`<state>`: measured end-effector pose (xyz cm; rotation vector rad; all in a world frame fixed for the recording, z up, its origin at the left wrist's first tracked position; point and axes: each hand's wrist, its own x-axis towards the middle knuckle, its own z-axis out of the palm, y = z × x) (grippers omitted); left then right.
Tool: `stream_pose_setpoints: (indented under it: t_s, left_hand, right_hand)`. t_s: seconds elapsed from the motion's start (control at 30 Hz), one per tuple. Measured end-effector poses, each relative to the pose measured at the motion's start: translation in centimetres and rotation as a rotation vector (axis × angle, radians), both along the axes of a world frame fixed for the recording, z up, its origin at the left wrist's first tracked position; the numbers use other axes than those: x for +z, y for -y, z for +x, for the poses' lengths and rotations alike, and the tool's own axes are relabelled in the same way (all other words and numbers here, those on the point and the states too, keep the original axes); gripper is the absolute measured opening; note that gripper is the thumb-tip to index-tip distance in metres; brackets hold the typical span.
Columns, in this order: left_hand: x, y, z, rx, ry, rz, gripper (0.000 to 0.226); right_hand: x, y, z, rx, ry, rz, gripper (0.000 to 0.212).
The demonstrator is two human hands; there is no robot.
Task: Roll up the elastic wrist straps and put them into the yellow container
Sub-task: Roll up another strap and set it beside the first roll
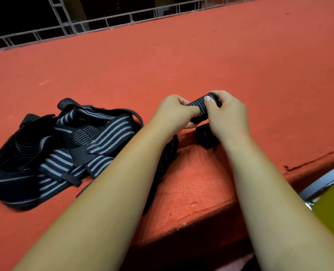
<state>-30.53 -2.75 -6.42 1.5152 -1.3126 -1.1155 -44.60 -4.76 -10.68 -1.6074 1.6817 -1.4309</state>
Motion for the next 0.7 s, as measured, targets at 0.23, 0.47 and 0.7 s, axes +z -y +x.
stream_pose_setpoints:
  t_s: [0.23,0.47,0.7]
  left_hand:
    - [-0.8,1.8,-0.1,-0.065,0.175,0.045,0.005]
    - [-2.2,2.8,0.0,-0.076,0.241,0.083,0.01]
    - [-3.7,3.5,-0.2,-0.073,0.328,0.021,0.013]
  right_hand:
    - [-2.4,1.8,-0.1,-0.054,-0.125,0.14,0.048]
    - [-3.7,2.6,0.2,-0.092,-0.133,0.174,0.036]
    - [-4.4,2.9,0.2,-0.096,-0.154,0.182,0.032]
